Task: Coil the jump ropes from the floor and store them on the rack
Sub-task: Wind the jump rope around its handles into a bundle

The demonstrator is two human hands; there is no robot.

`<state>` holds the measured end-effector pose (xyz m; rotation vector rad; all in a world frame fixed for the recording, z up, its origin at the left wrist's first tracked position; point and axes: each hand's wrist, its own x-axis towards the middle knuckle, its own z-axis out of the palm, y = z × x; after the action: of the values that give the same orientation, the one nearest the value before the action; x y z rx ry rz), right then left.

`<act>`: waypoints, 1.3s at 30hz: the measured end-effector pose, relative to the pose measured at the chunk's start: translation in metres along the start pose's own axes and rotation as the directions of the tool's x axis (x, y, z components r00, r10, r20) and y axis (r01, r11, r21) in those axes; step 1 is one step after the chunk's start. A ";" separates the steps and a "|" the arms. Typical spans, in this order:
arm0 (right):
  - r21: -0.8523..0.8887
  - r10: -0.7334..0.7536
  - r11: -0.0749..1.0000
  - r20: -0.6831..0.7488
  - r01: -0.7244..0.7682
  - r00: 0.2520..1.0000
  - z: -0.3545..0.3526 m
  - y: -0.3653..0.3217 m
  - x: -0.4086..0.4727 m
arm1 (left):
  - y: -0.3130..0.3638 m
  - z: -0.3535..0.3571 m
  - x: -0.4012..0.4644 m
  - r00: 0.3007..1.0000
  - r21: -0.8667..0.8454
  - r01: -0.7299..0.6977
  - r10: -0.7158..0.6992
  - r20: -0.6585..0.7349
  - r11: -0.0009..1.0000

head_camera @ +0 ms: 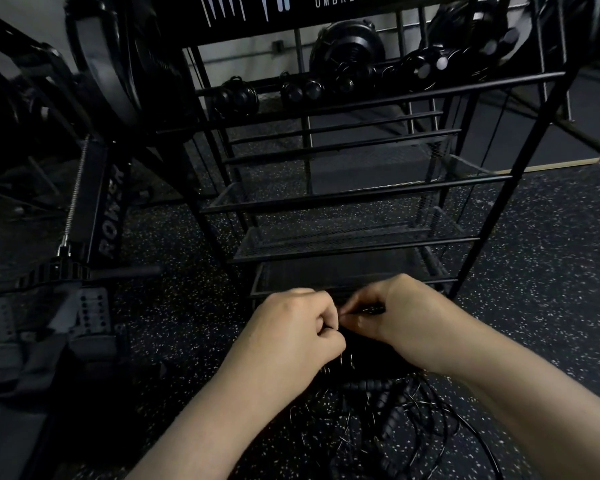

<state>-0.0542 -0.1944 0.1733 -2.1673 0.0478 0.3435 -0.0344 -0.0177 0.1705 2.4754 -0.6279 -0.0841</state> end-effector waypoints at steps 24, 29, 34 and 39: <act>0.308 -0.096 0.920 -0.421 0.242 0.902 0.020 0.006 -0.003 | -0.002 -0.005 0.009 0.694 -0.824 0.132 -0.645 -0.321 0.552; 0.384 -0.090 0.879 -0.448 0.282 0.890 0.021 0.006 -0.001 | 0.004 0.005 0.011 0.807 -0.926 0.373 -0.473 0.353 -0.054; 0.423 -0.035 0.882 -0.377 0.206 0.925 0.020 0.003 0.000 | 0.012 0.001 0.020 0.844 -0.943 0.323 -0.474 0.250 0.077; 0.570 0.111 0.820 -0.240 0.048 0.964 0.015 0.002 0.001 | 0.009 -0.005 0.030 0.823 -0.916 0.357 -0.527 0.214 0.185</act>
<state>-0.0573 -0.1829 0.1633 -1.5932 0.3021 0.0379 -0.0107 -0.0355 0.1818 1.3424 0.2759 -0.3748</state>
